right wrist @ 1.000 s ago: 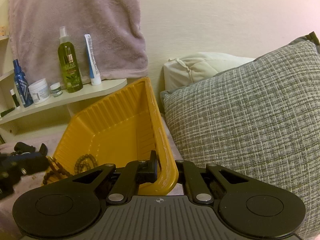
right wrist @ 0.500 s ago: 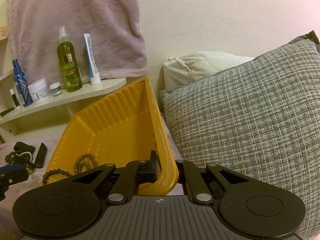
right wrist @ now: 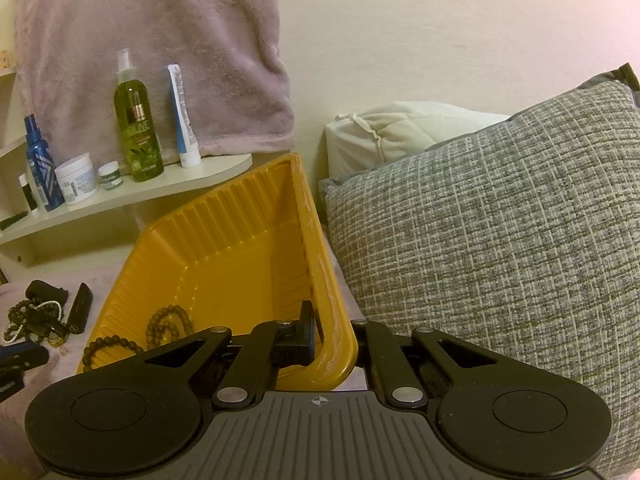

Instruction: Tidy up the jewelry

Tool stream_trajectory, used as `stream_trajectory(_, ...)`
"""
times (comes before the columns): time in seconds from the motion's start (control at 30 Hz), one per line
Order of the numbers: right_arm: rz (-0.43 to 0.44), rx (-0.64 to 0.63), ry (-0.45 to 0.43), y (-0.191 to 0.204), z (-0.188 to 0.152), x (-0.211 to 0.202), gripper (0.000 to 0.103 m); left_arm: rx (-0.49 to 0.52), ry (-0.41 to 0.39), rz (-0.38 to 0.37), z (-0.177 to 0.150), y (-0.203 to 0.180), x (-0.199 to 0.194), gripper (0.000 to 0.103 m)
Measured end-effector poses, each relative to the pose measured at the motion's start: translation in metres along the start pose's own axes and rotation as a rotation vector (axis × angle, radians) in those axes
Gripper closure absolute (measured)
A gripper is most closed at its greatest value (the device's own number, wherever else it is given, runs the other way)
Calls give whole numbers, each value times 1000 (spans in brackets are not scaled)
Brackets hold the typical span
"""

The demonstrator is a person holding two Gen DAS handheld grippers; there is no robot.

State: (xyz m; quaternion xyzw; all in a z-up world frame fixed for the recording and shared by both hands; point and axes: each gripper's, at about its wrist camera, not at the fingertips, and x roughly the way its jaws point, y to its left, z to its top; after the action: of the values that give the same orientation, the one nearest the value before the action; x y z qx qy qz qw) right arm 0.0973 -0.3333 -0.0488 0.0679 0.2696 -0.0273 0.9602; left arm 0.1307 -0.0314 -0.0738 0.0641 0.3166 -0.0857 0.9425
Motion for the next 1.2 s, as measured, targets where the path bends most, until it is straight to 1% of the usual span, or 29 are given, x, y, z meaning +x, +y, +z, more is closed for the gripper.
stream_trajectory(0.17, 0, 0, 3, -1, 0, 2, 97, 16, 9, 0, -3, -1, 15, 88)
stream_trajectory(0.53, -3, -3, 6, -3, 0, 3, 97, 46, 3, -12, -5, -5, 27, 89)
stream_trajectory(0.6, -3, -3, 7, -3, 0, 3, 97, 50, 3, -18, -4, -5, 28, 92)
stream_trajectory(0.63, -3, -3, 6, -3, 0, 3, 97, 53, 5, -23, -4, -6, 28, 96)
stream_trajectory(0.67, -3, -5, 6, -3, 0, 3, 97, 58, 6, -21, -4, -7, 27, 96)
stream_trajectory(0.8, -2, -7, 5, -3, 0, 4, 97, 52, 0, -25, -2, -7, 23, 96)
stream_trajectory(1.0, -2, -8, 5, -3, 0, 4, 97, 28, -35, -44, 8, -9, 5, 96)
stream_trajectory(1.13, -2, -9, 4, -2, 1, 4, 97, 10, -65, -67, 19, -13, -10, 96)
stream_trajectory(1.2, 0, -9, 4, -2, 1, 4, 97, -3, -85, -91, 26, -17, -18, 96)
